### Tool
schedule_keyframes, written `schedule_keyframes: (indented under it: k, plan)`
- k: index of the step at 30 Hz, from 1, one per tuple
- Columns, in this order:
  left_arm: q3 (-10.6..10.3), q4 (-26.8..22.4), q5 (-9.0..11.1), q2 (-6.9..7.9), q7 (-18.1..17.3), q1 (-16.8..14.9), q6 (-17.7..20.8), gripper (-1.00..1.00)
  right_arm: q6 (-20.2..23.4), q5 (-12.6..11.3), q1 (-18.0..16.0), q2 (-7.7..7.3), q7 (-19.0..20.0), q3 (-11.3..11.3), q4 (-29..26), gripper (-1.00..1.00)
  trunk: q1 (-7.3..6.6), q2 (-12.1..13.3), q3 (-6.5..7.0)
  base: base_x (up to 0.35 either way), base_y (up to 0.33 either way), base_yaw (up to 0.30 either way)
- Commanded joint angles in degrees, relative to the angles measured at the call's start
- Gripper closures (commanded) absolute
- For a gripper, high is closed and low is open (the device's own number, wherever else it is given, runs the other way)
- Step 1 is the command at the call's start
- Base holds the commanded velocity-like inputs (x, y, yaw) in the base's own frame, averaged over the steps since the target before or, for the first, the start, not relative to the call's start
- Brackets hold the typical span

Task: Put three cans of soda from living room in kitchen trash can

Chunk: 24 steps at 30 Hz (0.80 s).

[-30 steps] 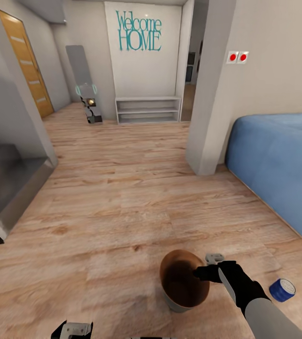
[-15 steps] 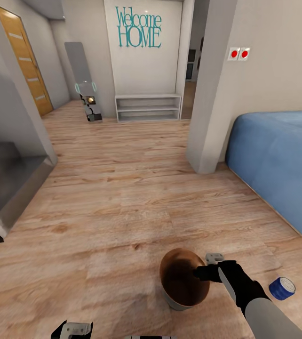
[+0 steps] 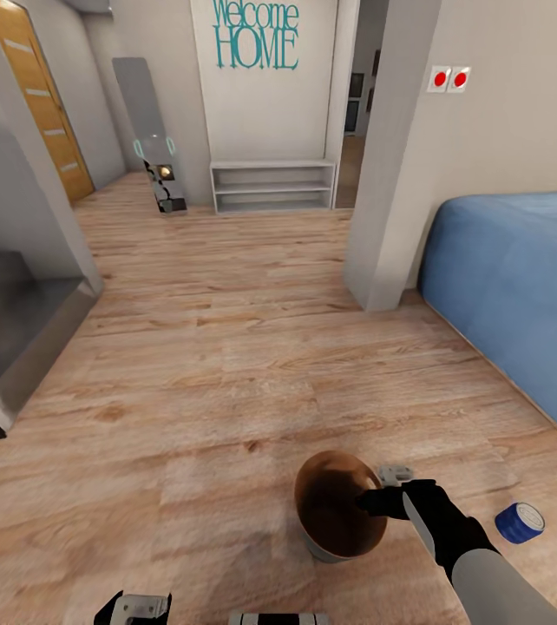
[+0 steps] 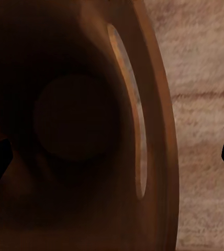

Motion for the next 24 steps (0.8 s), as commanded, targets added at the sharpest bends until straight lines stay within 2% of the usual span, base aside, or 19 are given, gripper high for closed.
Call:
schedule_keyframes:
  k: [1,17,24]
  plan:
    - [0.0,0.0,0.0,0.0,0.0,0.0,0.0,-1.0,0.0,0.0,0.0,0.0,0.0,-0.02,-0.01,-1.0,0.0,0.0,0.0,0.0,0.0,0.0]
    - [0.0,0.0,0.06,0.01,0.02,0.01,-0.01,-1.0,-0.01,-0.01,0.0,0.0,0.0,-0.03,-0.04,-1.0,0.0,0.0,0.0,0.0,0.0,0.0]
    - [0.0,0.0,-0.01,0.02,0.01,0.0,-0.01,-1.0,-0.01,-0.01,0.0,0.0,0.0,-0.01,-0.04,-1.0,0.18,-0.09,-1.55,0.0,0.0,0.0]
